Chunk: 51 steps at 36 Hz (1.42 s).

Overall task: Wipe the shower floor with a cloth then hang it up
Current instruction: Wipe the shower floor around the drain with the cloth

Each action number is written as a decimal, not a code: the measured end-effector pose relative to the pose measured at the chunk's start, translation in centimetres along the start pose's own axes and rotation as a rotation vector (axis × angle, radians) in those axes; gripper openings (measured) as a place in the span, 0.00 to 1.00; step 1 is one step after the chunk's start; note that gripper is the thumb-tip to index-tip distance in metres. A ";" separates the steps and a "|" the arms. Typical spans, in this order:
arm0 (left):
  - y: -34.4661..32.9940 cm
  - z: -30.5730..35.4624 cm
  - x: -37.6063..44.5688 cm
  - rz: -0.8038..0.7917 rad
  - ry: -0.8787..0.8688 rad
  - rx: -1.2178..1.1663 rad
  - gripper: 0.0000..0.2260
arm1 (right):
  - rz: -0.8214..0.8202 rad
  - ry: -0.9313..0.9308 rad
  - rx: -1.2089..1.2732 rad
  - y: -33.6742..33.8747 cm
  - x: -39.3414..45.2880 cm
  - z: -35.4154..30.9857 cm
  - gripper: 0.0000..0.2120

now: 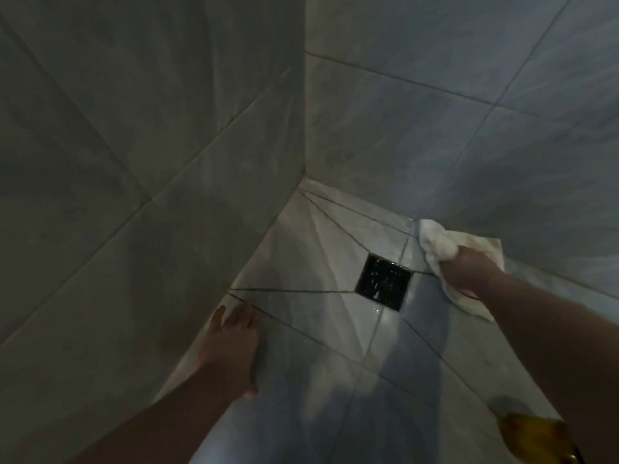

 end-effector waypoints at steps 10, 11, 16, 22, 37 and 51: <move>-0.3 -0.2 0.3 -0.021 -0.012 0.084 0.57 | -0.062 0.153 -0.037 -4.8 -1.1 -10.5 0.35; -0.3 -0.1 0.4 -0.030 -0.012 0.099 0.58 | -0.075 0.211 -0.072 -5.7 -1.4 -11.8 0.36; 0.0 0.1 0.3 -0.046 -0.005 0.099 0.58 | -0.201 0.442 -0.196 -8.3 -7.2 -19.3 0.33; 0.1 -0.1 0.2 -0.043 0.000 0.086 0.55 | -0.342 0.731 -0.271 -12.6 -13.7 -24.4 0.33; -0.6 -0.9 -0.1 -0.049 -0.006 -0.016 0.58 | -0.045 0.130 -0.005 -1.8 -0.9 -3.8 0.32; 0.4 -0.3 -1.0 0.009 -0.006 0.074 0.51 | -0.085 -0.012 -0.048 -5.9 -13.2 -1.3 0.32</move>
Point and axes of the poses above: each hand's wrist, its own x-axis towards the middle knuckle, its own y-axis out of the back of the hand, z = x × y, the point moved 7 cm from there along x, towards the middle knuckle, and after that the axes turned 7 degrees about x, right-handed, at the moved point
